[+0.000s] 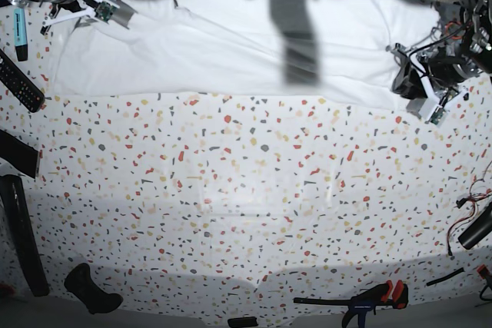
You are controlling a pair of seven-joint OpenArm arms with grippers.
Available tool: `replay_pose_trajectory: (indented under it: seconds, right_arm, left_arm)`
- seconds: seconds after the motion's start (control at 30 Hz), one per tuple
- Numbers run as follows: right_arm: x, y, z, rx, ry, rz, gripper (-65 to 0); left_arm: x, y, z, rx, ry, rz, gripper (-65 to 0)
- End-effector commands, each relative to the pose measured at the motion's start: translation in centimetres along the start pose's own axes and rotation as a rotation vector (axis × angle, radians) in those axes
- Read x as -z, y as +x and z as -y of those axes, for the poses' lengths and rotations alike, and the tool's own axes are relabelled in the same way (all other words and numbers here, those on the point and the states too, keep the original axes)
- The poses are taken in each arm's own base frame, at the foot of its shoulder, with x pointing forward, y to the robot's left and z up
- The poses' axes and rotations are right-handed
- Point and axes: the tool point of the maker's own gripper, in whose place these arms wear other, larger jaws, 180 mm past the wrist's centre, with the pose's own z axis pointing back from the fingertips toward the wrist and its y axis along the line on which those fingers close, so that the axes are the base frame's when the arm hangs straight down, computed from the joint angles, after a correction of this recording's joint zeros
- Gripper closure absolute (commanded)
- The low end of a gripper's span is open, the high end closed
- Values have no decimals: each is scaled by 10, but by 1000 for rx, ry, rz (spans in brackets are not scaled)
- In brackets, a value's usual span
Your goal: Fold the T-shirt properly
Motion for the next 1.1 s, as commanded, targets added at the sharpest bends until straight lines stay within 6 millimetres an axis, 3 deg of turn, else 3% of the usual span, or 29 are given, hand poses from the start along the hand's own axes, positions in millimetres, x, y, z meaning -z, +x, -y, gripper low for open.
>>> replay_pose_trajectory:
  seconds: [0.0,0.03,0.3,0.6,0.8,1.07]
  right_arm:
    - [-4,0,4,-17,-11,-1,0]
    - [-4,0,4,-17,-11,-1,0]
    - [-4,0,4,-17,-11,-2,0]
    - [-4,0,4,-17,-11,-5,0]
    - [-4,-1,4,-18,-11,-6,0]
    - [-4,-1,4,-18,-11,-6,0]
  left_arm:
    - [-5,14,-6,17,11,42,-42]
    - [-5,14,-6,17,11,43,0]
    - [-10,24,10,-3,-52,57,0]
    - [-33,36,38,134,-62,4,0]
    - [-59,8,62,222,-88,-80,0]
    - [-91,-53,56,310,-122,-311,0]
